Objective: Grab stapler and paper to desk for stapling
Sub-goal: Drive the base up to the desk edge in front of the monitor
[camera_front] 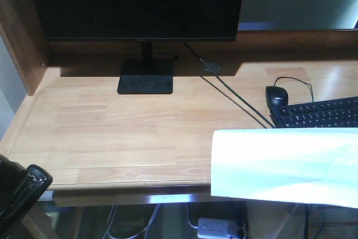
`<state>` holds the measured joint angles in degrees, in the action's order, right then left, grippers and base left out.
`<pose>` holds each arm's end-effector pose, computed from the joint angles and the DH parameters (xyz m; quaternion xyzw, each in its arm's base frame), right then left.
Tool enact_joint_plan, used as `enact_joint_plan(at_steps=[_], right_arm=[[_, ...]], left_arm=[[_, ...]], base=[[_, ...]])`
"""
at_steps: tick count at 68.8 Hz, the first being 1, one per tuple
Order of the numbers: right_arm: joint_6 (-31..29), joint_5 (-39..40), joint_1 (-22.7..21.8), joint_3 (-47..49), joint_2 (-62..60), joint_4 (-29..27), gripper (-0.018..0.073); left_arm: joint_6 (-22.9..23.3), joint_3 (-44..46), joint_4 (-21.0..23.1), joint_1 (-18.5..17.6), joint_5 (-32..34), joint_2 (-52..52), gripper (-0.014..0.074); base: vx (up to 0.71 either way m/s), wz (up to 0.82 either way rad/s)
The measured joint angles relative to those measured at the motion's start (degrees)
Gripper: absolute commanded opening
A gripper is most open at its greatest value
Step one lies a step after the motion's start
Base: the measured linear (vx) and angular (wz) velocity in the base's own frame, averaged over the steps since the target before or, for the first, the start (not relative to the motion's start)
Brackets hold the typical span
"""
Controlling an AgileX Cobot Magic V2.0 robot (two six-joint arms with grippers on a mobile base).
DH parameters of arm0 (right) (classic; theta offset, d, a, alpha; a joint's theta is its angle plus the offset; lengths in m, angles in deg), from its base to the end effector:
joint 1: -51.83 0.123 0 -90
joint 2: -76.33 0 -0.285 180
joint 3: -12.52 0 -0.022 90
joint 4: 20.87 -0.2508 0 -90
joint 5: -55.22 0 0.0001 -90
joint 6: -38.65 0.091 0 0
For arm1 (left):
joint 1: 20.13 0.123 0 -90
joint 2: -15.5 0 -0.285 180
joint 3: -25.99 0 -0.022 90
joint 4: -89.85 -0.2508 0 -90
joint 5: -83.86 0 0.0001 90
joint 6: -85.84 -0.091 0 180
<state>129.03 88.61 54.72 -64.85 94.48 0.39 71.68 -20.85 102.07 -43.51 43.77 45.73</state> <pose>0.0601 0.0212 0.2486 0.2304 0.4815 0.5574 0.6359 0.0629 -0.0407 0.3037 0.2411 0.8143 -0.1423 0.5086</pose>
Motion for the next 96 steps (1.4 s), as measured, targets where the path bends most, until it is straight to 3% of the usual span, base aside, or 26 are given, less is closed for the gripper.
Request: enact_joint_plan(at_steps=[96], right_arm=[[0.0,0.0,0.0,0.0,0.0,0.0,-0.0002]], left_arm=[[0.0,0.0,0.0,0.0,0.0,0.0,-0.0007]], base=[[0.03,0.01]])
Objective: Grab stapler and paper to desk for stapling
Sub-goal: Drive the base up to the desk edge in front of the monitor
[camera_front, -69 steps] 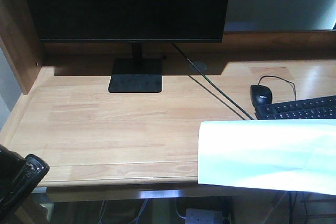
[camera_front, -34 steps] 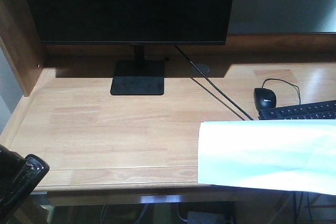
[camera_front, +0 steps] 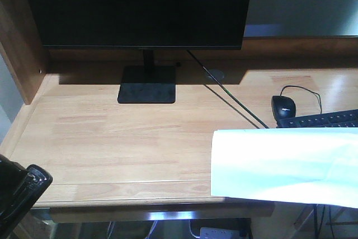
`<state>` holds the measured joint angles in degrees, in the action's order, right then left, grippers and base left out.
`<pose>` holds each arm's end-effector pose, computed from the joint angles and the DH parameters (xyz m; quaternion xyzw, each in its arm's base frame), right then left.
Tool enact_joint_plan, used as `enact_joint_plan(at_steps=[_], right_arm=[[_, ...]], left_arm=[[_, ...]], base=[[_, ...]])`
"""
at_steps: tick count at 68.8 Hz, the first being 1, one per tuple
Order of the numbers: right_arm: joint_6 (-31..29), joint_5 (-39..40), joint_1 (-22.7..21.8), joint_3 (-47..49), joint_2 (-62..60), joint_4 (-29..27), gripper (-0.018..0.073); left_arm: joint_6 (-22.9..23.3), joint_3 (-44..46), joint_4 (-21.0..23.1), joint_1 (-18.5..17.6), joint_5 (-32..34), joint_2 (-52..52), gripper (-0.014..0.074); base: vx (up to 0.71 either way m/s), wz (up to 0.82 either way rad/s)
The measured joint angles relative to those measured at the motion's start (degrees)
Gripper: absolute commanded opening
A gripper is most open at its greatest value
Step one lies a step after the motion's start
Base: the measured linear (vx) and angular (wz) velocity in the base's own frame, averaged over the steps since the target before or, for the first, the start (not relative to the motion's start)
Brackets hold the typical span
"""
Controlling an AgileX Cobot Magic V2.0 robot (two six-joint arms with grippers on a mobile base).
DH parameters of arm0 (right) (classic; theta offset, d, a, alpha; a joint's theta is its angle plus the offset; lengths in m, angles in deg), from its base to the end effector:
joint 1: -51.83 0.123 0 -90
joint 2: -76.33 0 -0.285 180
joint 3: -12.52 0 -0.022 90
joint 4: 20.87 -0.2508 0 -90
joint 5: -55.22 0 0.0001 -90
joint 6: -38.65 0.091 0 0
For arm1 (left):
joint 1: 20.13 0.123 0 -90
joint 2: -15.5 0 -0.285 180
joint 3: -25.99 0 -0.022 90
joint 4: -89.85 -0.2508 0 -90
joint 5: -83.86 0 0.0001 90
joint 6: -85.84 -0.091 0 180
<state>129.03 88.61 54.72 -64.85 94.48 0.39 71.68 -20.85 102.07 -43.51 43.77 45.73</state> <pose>0.0601 0.0212 0.2486 0.2304 0.4815 0.5574 0.6359 0.0629 -0.0407 0.3037 0.2411 0.8143 -0.1423 0.5086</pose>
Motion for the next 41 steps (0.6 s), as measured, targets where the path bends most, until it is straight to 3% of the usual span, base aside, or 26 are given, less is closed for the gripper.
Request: enact_joint_plan(at_steps=[41], right_arm=[[0.0,0.0,0.0,0.0,0.0,0.0,-0.0002]], left_arm=[[0.0,0.0,0.0,0.0,0.0,0.0,-0.0007]], base=[[0.0,0.0]])
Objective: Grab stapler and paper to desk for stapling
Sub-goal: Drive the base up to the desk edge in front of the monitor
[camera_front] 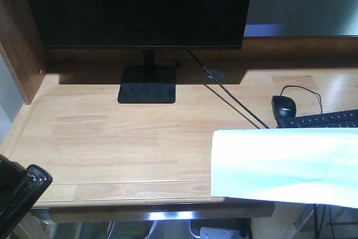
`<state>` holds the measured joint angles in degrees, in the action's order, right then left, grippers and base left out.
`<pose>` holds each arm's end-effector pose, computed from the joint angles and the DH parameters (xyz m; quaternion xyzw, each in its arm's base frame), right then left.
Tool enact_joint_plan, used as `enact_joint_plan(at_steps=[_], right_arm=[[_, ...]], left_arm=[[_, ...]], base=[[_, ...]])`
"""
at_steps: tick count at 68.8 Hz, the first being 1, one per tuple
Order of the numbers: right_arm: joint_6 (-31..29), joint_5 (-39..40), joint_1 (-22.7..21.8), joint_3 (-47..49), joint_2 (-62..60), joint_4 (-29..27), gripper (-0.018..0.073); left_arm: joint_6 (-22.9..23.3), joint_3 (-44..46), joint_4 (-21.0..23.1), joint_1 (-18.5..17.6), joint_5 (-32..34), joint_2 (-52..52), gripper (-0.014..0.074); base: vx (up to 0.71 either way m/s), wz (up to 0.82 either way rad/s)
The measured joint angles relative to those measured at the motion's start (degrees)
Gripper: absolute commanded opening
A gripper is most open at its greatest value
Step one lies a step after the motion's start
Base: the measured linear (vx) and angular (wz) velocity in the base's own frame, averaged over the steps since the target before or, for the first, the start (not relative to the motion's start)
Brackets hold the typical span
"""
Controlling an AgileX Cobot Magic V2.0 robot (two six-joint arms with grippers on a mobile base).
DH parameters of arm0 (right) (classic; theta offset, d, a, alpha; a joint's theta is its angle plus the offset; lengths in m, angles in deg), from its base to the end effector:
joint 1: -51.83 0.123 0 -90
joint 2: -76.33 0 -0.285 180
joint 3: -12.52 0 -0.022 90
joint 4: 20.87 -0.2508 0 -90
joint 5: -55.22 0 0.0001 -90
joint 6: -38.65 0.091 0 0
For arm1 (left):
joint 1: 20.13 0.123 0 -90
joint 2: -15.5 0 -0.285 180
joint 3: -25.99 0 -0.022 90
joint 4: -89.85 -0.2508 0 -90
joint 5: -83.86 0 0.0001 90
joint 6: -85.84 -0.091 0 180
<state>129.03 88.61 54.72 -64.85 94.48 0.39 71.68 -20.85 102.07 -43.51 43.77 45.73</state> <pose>0.0601 0.0212 0.2486 0.2304 0.4815 0.5574 0.6359 0.0629 -0.0407 0.3037 0.2411 0.8143 -0.1423 0.5086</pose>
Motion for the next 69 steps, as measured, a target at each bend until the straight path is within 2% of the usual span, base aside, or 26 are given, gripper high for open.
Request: enact_joint_plan(at_steps=[69], right_arm=[[0.0,0.0,0.0,0.0,0.0,0.0,-0.0002]], left_arm=[[0.05,0.0,0.05,0.0,1.15,0.0,-0.0007]], base=[[0.0,0.0]])
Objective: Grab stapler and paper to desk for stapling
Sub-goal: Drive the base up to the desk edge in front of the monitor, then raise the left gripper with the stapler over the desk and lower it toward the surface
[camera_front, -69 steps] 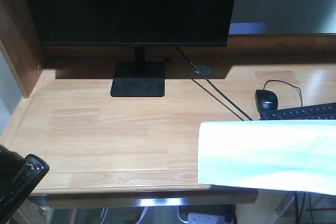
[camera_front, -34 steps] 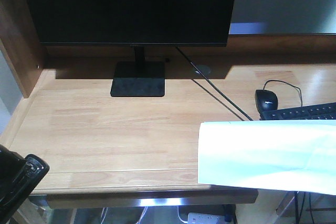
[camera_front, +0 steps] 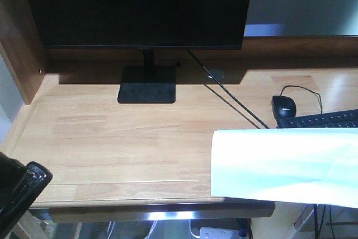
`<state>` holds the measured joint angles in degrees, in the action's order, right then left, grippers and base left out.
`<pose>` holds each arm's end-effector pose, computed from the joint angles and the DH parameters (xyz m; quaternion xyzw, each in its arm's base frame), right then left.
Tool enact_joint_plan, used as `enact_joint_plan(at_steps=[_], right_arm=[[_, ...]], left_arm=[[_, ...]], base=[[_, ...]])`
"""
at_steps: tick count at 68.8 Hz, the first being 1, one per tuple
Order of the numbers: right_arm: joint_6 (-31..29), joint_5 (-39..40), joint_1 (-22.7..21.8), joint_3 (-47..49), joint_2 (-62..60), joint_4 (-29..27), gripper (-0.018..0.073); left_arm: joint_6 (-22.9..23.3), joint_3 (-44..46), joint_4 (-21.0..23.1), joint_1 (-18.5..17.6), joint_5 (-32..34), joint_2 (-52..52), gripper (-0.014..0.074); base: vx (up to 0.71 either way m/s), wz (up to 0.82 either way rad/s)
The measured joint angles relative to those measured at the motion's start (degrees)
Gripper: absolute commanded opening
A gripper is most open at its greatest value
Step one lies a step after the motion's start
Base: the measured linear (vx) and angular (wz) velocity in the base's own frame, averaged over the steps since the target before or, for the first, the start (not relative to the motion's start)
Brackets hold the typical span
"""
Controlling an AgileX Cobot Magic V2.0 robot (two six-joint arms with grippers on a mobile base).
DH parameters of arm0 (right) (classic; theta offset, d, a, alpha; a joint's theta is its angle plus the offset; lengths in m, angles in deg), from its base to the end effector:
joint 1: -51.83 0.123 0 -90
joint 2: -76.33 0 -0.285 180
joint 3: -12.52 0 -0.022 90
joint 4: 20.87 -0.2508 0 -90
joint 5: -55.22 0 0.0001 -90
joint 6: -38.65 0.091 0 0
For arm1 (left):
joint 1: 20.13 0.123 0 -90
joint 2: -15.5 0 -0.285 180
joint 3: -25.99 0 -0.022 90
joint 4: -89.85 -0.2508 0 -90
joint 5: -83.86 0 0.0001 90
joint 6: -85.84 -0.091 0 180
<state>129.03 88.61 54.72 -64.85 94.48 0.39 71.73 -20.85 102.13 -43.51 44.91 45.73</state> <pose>0.0601 0.0212 0.2486 0.2304 0.4815 0.5574 0.6359 0.0637 -0.0408 0.3053 0.2379 0.8098 -0.1433 0.5168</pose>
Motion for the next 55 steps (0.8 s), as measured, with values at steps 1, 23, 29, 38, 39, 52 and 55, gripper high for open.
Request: enact_joint_plan(at_steps=[1,23,29,38,39,52,55], right_arm=[[0.0,0.0,0.0,0.0,0.0,0.0,-0.0002],[0.0,0.0,0.0,0.0,0.0,0.0,-0.0002],[0.0,0.0,0.0,0.0,0.0,0.0,-0.0002],[0.0,0.0,0.0,0.0,0.0,0.0,-0.0002],[0.0,0.0,0.0,0.0,0.0,0.0,-0.0002],[0.0,0.0,0.0,0.0,0.0,0.0,-0.0002],[0.0,0.0,0.0,0.0,0.0,0.0,-0.0002]], left_arm=[[0.0,0.0,0.0,0.0,0.27,0.0,-0.0007],[-0.54,8.25,0.0,0.05,4.39,15.57,-0.0007],[-2.14,13.2,0.0,0.05,4.2,23.47,-0.0007],[-5.88,19.54,0.0,0.05,3.94,34.59,-0.0007],[-6.22,20.17,0.0,0.05,3.94,35.65,-0.0007],[-9.2,26.96,0.0,0.05,3.9,48.22,-0.0007],[-10.03,28.16,0.0,0.05,3.9,51.25,-0.0007]], base=[[0.0,0.0],[0.0,0.0],[0.0,0.0],[0.0,0.0],[0.0,0.0],[0.0,0.0],[0.0,0.0]])
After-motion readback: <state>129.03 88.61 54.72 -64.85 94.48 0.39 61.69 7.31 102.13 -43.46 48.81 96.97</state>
